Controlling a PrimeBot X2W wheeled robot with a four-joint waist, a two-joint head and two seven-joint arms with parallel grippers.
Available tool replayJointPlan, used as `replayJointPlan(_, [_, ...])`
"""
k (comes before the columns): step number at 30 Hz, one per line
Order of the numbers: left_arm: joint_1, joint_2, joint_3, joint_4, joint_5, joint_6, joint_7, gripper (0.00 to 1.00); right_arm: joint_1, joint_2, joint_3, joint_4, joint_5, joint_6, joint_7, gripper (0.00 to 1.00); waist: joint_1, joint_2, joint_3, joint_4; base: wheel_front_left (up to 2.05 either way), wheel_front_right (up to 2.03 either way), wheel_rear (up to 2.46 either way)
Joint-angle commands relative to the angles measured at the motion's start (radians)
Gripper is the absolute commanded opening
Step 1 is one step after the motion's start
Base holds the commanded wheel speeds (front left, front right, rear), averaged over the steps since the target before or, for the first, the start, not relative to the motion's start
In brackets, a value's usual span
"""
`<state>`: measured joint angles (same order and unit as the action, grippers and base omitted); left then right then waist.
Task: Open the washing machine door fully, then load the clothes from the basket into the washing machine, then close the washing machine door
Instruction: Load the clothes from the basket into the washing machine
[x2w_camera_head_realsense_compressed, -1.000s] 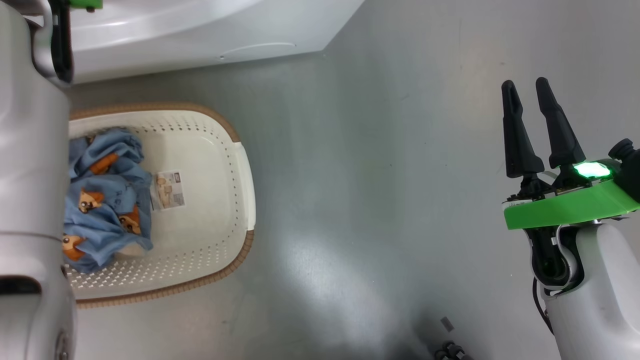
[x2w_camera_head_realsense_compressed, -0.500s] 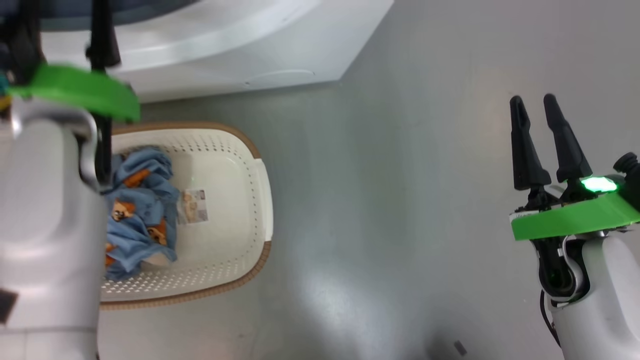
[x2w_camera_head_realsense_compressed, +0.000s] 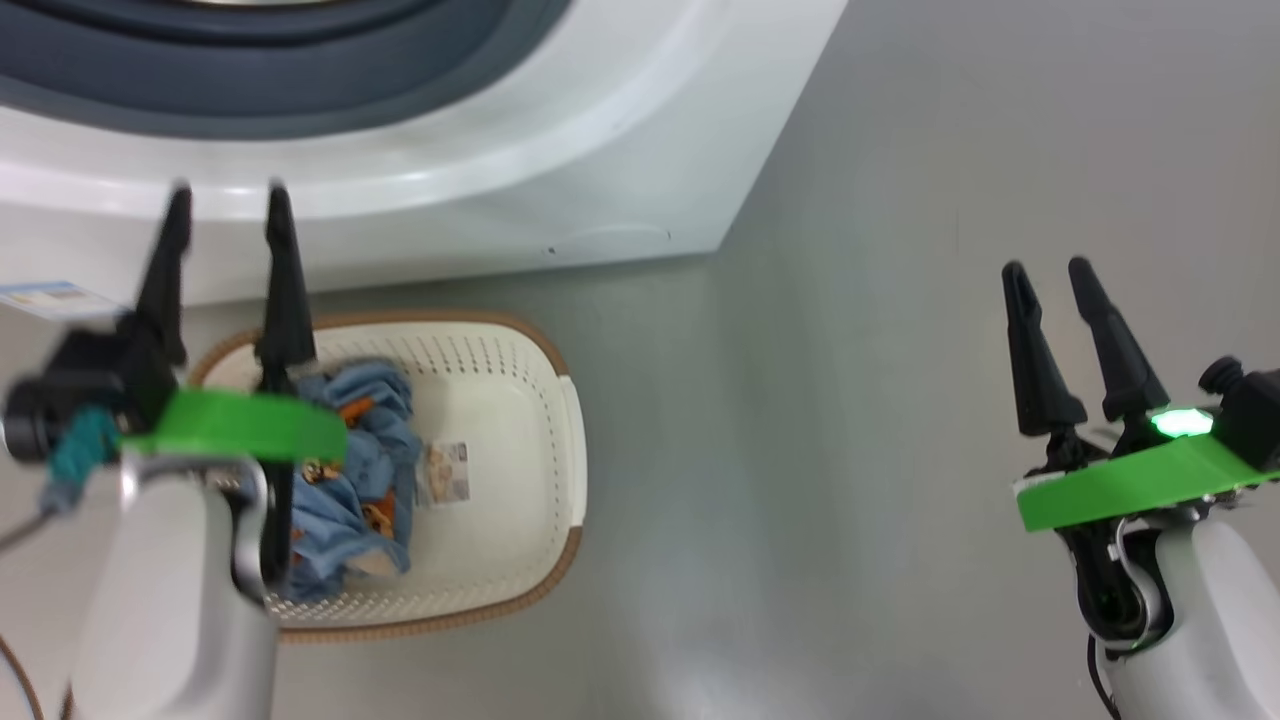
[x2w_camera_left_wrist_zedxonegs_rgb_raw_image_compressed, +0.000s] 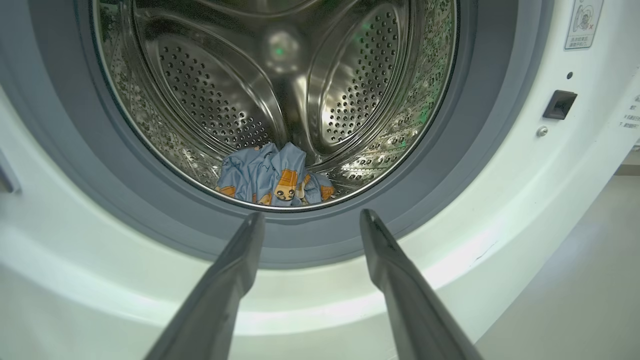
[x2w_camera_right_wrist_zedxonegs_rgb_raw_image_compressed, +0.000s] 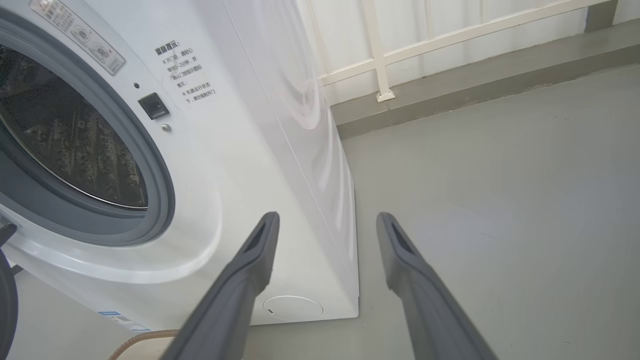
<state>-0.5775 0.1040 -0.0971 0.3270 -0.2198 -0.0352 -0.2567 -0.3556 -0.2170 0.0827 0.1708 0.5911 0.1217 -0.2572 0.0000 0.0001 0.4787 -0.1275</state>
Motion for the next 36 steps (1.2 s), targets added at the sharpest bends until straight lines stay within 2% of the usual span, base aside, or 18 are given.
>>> replayJointPlan(1, [0.045, 0.024, 0.033, -0.044, -0.006, 0.008, -0.005, 1.00, 0.035, -0.008, 0.020, -0.018, -0.005, 0.009, -0.005, 1.00, 0.0000, -0.0001, -0.054, 0.020, 0.00, 0.00, 0.00])
replayJointPlan(8, [0.215, -0.002, 0.052, -0.150, -0.030, -0.005, -0.005, 1.00, 0.070, -0.019, 0.039, 0.003, -0.004, 0.009, -0.005, 1.00, 0.0000, -0.0001, -0.150, 0.048, 0.00, 0.00, 0.00])
replayJointPlan(22, [0.421, -0.034, 0.066, -0.207, -0.039, -0.001, -0.005, 1.00, 0.145, -0.014, 0.074, 0.046, -0.009, 0.009, -0.005, 1.00, 0.0000, -0.0001, -0.334, 0.103, 0.00, 0.00, 0.00])
replayJointPlan(36, [0.560, -0.050, 0.057, -0.244, -0.035, -0.003, -0.005, 1.00, 0.223, -0.021, 0.072, 0.071, -0.009, 0.009, -0.005, 1.00, 0.0000, -0.0001, -0.441, 0.143, 0.00, 0.00, 0.00])
